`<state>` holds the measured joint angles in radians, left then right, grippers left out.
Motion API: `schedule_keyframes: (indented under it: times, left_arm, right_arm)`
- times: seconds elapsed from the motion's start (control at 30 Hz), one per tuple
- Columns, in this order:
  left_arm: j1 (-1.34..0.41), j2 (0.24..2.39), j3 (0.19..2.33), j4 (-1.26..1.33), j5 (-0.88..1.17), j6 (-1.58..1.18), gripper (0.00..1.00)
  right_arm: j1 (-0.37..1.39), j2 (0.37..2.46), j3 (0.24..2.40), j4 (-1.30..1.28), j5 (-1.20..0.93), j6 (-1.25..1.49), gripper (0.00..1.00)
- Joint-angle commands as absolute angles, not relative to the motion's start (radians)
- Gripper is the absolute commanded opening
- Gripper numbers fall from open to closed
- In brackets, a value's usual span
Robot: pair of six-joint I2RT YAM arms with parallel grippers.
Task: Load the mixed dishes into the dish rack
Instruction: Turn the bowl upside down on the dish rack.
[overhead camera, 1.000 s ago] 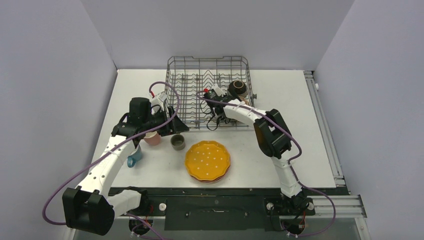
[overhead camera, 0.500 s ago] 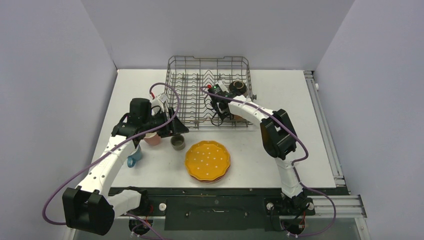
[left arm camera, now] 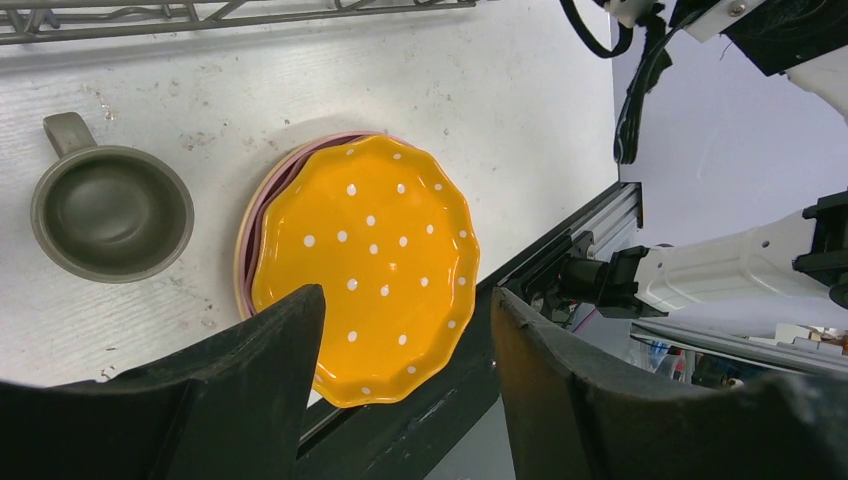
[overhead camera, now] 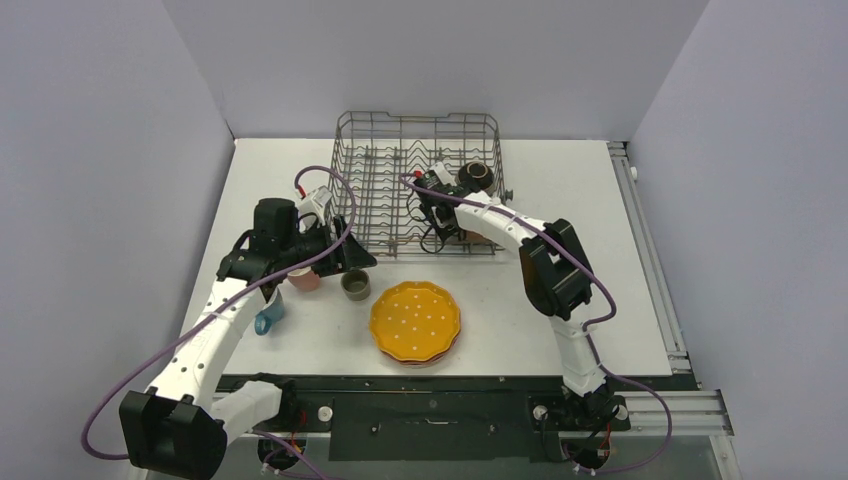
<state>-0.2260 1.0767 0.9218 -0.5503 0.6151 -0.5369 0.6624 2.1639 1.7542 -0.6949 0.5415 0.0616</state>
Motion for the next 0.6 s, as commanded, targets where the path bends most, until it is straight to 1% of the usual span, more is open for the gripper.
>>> schedule_keyframes:
  times: [0.0, 0.3, 0.57]
  left_arm:
    - [-0.219, 1.053, 0.941, -0.537, 0.631, -0.533, 0.59]
    - [-0.219, 1.06, 0.937, -0.503, 0.637, -0.54, 0.61]
    - [-0.219, 1.063, 0.922, -0.476, 0.652, -0.546, 0.63]
  right_arm:
    - [0.717, 2.128, 1.781, -0.667, 0.564, 0.09, 0.91]
    - [0.776, 2.15, 1.801, -0.684, 0.735, 0.034, 0.91]
    - [0.775, 2.135, 1.767, -0.68, 0.739, 0.041, 0.91]
